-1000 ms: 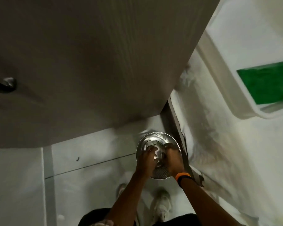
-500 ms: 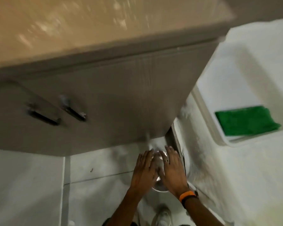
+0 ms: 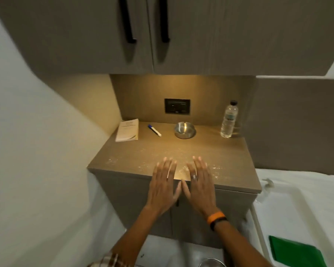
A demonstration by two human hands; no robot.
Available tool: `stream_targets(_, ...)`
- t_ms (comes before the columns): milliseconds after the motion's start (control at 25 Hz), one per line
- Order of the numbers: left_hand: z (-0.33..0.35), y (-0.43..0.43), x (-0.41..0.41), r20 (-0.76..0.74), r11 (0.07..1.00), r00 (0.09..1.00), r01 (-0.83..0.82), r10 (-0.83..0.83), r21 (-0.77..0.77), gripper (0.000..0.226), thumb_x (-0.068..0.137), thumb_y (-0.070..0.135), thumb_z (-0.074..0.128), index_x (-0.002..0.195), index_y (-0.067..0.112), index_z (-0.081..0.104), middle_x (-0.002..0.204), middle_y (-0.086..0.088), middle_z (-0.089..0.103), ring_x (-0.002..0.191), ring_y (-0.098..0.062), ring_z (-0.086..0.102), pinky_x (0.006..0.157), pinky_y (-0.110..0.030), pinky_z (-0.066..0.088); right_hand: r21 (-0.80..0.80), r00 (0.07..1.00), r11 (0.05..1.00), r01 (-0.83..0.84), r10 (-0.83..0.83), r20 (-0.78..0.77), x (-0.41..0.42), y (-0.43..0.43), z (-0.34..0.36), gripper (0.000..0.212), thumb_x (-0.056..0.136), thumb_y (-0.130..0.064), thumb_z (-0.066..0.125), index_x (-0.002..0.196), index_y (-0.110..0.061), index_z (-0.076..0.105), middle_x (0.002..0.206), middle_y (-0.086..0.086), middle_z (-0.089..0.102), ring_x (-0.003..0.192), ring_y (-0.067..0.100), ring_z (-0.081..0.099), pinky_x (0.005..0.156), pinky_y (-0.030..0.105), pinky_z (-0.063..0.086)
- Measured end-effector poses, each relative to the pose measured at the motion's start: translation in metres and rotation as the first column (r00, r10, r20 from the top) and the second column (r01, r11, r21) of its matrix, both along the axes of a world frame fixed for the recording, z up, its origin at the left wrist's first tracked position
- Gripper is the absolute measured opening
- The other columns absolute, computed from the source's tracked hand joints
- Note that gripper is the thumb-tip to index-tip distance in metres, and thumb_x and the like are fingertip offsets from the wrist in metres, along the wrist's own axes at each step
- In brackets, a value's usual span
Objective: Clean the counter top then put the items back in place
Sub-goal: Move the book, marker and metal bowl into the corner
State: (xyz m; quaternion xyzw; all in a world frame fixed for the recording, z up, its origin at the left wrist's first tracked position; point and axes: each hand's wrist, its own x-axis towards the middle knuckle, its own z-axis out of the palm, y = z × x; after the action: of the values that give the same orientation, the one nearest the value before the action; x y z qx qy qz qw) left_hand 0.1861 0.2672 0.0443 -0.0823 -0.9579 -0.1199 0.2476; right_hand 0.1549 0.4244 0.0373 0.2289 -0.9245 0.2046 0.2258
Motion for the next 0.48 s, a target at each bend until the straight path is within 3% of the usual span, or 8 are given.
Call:
stream_targets(240, 0.058, -0.071, -0.065, -0.020, 0.986, 0.991, -0.130, 0.129, -0.105, 0.076, 0.094, 0.054, 0.044, 0.154, 0.011, 0.024, 0.162, -0.012, 0.023, 0.152, -0.026, 0.011, 0.122, -0.049, 0.013, 0.062, 0.995, 0.998, 0.020, -0.014, -0.100, -0.069, -0.070, 0.067, 0.067, 0.092, -0.046, 0.052, 0.148, -0.013, 0.037, 0.159, 0.018, 0.029, 0.151, 0.032, 0.021, 0.123, 0.053, 0.019)
stream_targets(480, 0.040, -0.159, -0.132, 0.008, 0.983, 0.986, -0.163, 0.164, -0.081, 0.079, 0.094, 0.063, 0.037, 0.155, 0.016, 0.019, 0.162, -0.010, 0.021, 0.151, -0.028, 0.013, 0.123, -0.050, 0.012, 0.091, 0.999, 0.996, 0.022, -0.018, -0.045, -0.142, -0.151, 0.049, 0.074, 0.091, -0.059, 0.047, 0.150, -0.016, 0.034, 0.161, 0.016, 0.027, 0.151, 0.034, 0.022, 0.121, 0.052, 0.021)
